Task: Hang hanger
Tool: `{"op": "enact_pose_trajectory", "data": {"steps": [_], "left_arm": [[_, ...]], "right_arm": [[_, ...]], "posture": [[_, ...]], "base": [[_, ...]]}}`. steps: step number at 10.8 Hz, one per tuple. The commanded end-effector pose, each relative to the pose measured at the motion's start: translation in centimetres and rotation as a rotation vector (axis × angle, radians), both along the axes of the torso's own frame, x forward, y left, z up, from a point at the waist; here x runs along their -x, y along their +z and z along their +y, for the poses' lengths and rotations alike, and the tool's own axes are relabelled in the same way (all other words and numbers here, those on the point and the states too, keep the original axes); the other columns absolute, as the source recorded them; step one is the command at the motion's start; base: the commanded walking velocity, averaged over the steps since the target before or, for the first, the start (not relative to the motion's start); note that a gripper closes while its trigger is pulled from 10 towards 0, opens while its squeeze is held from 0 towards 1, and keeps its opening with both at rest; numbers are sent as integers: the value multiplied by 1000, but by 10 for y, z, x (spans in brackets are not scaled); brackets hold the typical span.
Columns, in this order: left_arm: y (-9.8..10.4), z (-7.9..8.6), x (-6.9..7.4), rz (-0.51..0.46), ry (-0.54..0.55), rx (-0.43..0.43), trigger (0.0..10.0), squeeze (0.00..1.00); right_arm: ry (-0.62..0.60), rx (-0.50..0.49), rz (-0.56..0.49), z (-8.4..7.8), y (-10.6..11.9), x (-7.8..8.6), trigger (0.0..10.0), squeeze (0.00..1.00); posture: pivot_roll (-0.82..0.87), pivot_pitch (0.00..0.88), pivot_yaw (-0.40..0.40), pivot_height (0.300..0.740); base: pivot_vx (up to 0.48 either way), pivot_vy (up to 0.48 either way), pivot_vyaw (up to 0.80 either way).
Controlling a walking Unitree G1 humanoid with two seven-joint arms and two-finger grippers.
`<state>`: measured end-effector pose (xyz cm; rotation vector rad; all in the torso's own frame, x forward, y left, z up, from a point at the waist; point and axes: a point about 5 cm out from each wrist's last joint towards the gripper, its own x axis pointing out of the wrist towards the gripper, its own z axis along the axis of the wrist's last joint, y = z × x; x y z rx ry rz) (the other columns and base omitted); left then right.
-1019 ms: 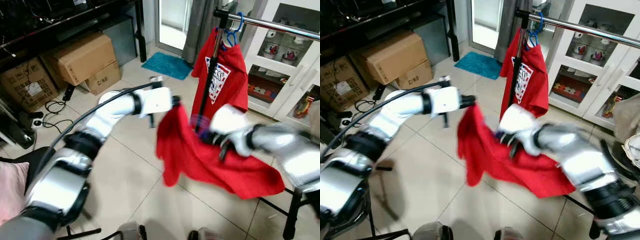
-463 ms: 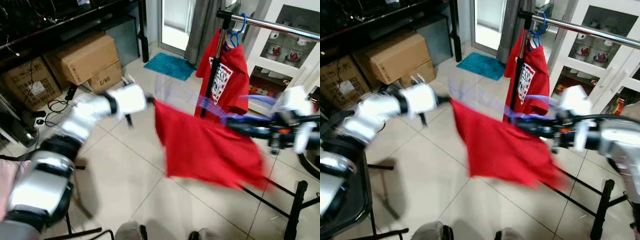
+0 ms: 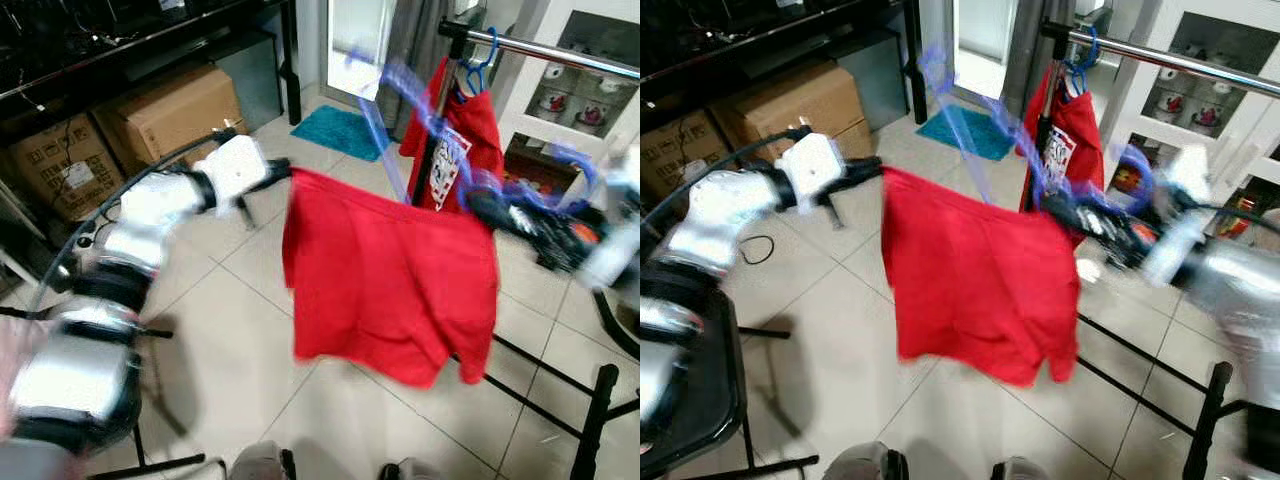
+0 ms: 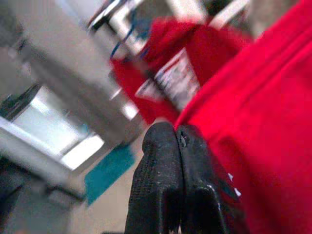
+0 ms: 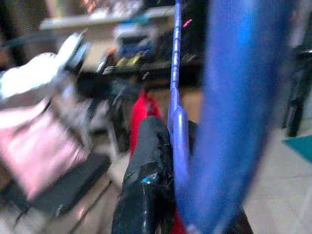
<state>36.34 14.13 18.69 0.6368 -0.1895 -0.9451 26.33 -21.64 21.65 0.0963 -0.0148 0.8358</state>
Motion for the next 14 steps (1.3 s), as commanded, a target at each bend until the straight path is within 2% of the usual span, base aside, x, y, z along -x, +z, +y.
{"op": "enact_pose_trajectory", "data": {"steps": [1, 2, 3, 4, 5, 6, 7, 8, 9, 10, 11, 12, 13, 14], "left_arm": [[3, -19, 4, -5, -66, 38, 0, 0], [2, -49, 11, 8, -148, 95, 0, 0], [-4, -74, 22, 44, -227, 128, 0, 0], [-13, -77, 27, 73, -237, 122, 0, 0], [-21, -73, 31, 114, -201, 131, 0, 0], [-33, -49, 31, 181, -37, 185, 0, 0], [-40, -32, 33, 215, 68, 217, 3255, 0], [-56, -8, 36, 355, 251, 261, 10000, 0], [-66, 12, 42, 412, 414, 391, 10000, 0], [-72, 21, 46, 460, 485, 469, 10000, 0], [-72, 27, 48, 490, 540, 588, 10000, 0], [-66, 39, 47, 505, 667, 771, 10000, 0], [-69, 38, 54, 552, 690, 754, 10000, 0], [-75, 25, 62, 597, 645, 647, 10000, 0]], "right_arm": [[-70, -20, 6, 7, -4, -8, 0, 0], [-193, -83, 39, 18, -16, -20, 0, 0], [-376, -170, 65, 17, -25, -34, 0, 0], [-496, -186, 90, 9, -32, -41, 0, 0], [-631, -149, 129, -2, -43, -44, 5725, 0], [-690, 2, 309, -12, -76, -36, 10000, 0], [-689, 80, 379, -13, -92, -25, 10000, 0], [-684, 150, 482, -14, -110, -8, 10000, 0], [-680, 181, 351, -14, -112, 8, 10000, 0], [-716, 155, 361, -10, -114, 17, 10000, 0], [-733, 98, 364, -2, -114, 23, 10000, 0], [-783, 70, 337, 5, -112, 27, 10000, 0], [-795, 35, 290, 11, -105, 29, 10000, 0], [-809, 26, 251, 10, -100, 29, 10000, 0]], "posture": [[-62, 0, 57, 740], [-63, 0, 60, 740], [-67, 0, 66, 740], [-70, 0, 70, 740], [-71, 0, 70, 740], [-68, 0, 61, 740], [-67, 0, 58, 740], [-64, 0, 48, 740], [-72, 0, 45, 740], [-76, 0, 46, 740], [-82, 0, 51, 740], [-90, 0, 58, 740], [-87, 0, 57, 740], [-102, 0, 55, 740]], "base": [[0, 0, 0], [0, 0, 0], [0, 0, 0], [0, 0, 0], [0, 0, 0], [0, 0, 0], [0, 0, 0], [0, 0, 0], [0, 0, 0], [0, 0, 0], [0, 0, -800], [0, 0, -800], [0, 0, -800], [0, 0, -800]]}}
